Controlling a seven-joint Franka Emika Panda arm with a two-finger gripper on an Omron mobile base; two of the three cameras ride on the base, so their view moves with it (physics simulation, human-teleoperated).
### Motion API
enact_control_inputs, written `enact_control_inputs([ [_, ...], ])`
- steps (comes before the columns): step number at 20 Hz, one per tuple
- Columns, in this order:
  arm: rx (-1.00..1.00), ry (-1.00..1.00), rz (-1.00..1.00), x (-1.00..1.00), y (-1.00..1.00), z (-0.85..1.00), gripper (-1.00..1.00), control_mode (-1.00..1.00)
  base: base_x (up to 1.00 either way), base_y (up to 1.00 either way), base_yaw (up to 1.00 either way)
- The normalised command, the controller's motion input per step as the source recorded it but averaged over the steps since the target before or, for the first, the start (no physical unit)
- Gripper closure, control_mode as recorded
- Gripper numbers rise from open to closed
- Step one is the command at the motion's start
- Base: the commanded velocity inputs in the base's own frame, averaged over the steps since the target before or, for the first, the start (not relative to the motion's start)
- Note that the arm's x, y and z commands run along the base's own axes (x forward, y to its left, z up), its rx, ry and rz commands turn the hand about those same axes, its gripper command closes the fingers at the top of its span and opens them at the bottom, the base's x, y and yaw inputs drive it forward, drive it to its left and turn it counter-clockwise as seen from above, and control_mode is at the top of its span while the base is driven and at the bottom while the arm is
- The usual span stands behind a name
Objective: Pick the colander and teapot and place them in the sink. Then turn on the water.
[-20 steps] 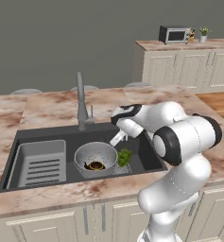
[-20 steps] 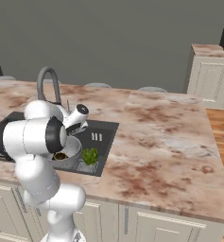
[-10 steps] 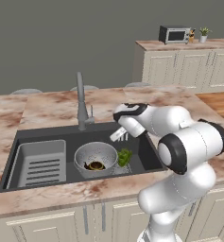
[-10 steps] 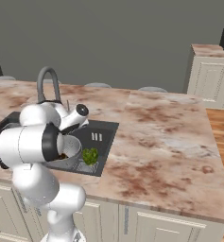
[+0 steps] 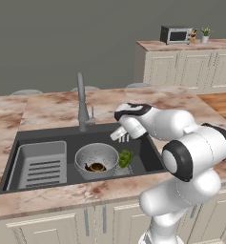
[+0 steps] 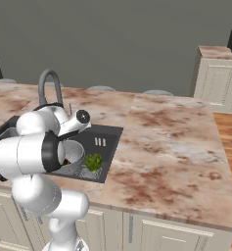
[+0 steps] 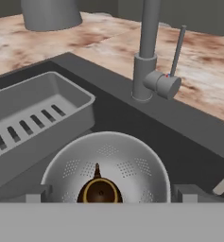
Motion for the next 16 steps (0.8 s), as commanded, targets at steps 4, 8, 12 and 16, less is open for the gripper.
enact_control_inputs([
  [4, 0.05, -0.12, 0.0, 0.0, -0.04, 0.0, -1.0, -1.0, 0.0, 0.0, 0.0],
  [8, 0.05, -0.07, 0.0, 0.0, 0.0, 0.02, -1.0, -1.0, 0.0, 0.0, 0.0],
  [12, 0.06, -0.06, 0.0, 0.05, 0.0, 0.13, -1.0, -1.0, 0.0, 0.0, 0.0],
  [16, 0.04, -0.05, -0.01, 0.08, 0.0, 0.11, -1.0, -1.0, 0.0, 0.0, 0.0],
])
